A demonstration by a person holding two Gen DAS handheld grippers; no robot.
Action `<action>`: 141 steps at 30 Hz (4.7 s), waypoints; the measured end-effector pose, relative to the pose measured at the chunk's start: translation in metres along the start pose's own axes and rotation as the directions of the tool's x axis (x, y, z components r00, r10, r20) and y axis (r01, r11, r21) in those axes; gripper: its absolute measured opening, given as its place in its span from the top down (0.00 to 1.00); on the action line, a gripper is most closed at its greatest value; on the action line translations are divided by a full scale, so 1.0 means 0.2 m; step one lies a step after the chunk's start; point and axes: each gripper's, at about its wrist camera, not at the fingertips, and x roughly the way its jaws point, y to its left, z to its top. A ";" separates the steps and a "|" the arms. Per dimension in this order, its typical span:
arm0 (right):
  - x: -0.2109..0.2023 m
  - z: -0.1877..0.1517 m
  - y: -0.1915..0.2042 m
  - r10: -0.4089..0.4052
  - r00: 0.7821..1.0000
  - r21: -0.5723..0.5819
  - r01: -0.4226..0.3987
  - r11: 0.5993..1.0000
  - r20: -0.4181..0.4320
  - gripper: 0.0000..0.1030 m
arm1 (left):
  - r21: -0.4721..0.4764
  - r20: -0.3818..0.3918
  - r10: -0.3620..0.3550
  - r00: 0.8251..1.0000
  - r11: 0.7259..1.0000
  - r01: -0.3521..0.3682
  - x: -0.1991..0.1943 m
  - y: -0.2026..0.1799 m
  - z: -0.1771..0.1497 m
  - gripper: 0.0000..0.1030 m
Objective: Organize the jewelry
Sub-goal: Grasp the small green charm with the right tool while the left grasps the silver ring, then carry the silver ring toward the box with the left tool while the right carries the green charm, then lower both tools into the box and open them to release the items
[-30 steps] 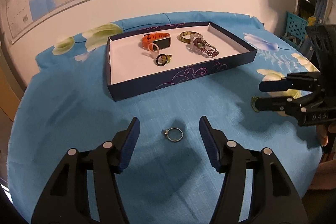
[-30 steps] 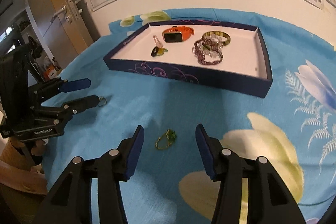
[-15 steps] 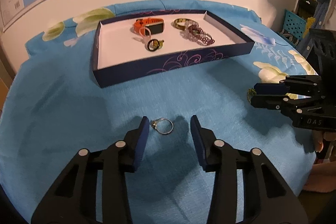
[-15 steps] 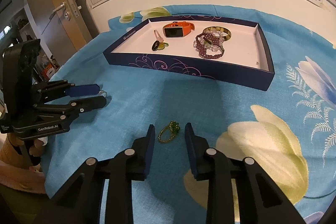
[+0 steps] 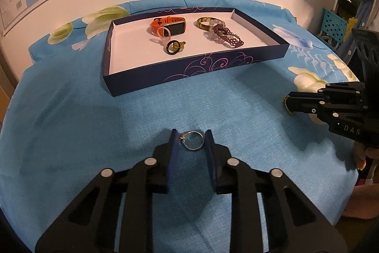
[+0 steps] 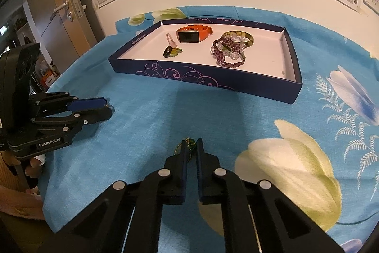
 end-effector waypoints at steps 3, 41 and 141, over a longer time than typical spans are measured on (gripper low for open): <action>-0.01 0.00 0.00 0.002 1.000 0.000 -0.002 1.000 0.007 0.95 | 0.003 0.003 0.003 1.000 1.000 -0.003 0.00 -0.01 0.00 0.78; -0.23 0.06 -0.03 0.083 0.984 0.033 -0.089 0.995 0.155 0.95 | -0.021 0.140 -0.036 0.989 0.999 0.039 -0.23 -0.04 0.08 0.79; 0.09 0.54 -0.22 0.022 0.988 0.021 -0.025 0.999 0.152 0.95 | -0.084 0.179 0.046 0.983 0.996 -0.031 0.06 0.11 0.51 0.79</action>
